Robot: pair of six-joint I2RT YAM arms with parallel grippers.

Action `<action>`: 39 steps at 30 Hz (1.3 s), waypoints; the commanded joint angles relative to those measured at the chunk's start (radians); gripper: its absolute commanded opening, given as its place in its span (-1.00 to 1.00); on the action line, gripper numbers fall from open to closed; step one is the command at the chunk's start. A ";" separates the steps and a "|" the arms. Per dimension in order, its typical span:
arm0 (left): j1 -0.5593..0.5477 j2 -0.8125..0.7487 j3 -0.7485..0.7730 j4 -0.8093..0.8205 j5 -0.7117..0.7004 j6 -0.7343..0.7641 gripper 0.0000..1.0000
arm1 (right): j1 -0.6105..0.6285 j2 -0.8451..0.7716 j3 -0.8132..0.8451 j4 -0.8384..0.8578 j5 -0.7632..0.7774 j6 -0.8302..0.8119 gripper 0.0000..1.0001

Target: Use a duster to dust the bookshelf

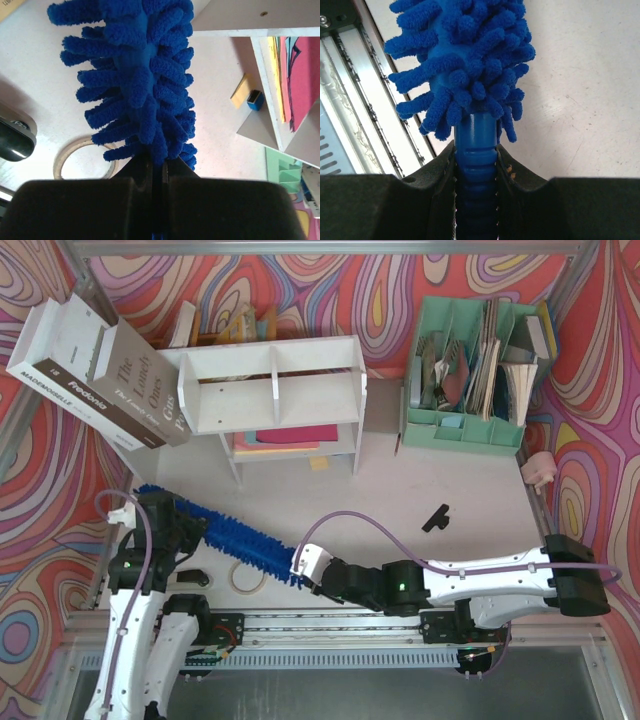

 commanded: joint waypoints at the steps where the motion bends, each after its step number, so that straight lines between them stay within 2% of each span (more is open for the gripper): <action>1: -0.002 -0.019 -0.040 -0.007 -0.042 -0.054 -1.00 | -0.013 -0.023 -0.012 0.075 0.155 -0.020 -1.00; 7: -0.008 -0.038 -0.059 -0.010 -0.071 -0.136 -1.00 | -0.022 -0.023 -0.014 0.082 0.193 -0.017 -0.99; 14: -0.018 -0.079 -0.064 -0.038 -0.120 -0.206 -1.00 | -0.030 -0.001 -0.010 0.082 0.223 -0.027 -0.38; 20: -0.035 -0.055 -0.081 -0.029 -0.141 -0.229 -1.00 | -0.079 -0.036 0.003 0.092 0.274 -0.016 0.20; 26: -0.091 -0.004 -0.112 0.047 -0.174 -0.267 -1.00 | -0.114 -0.091 0.001 0.140 0.274 -0.036 0.35; 30: -0.169 0.064 -0.102 0.066 -0.254 -0.317 -1.00 | -0.136 -0.090 -0.004 0.157 0.285 -0.028 0.39; 32: -0.204 0.095 -0.103 0.072 -0.310 -0.359 -1.00 | -0.158 -0.096 -0.001 0.156 0.306 0.020 0.41; 35: -0.222 0.130 -0.134 0.113 -0.344 -0.438 -1.00 | -0.222 -0.099 0.025 0.101 0.311 0.182 0.49; 39: -0.245 0.187 -0.169 0.205 -0.368 -0.523 -1.00 | -0.230 -0.072 0.053 0.045 0.319 0.289 0.49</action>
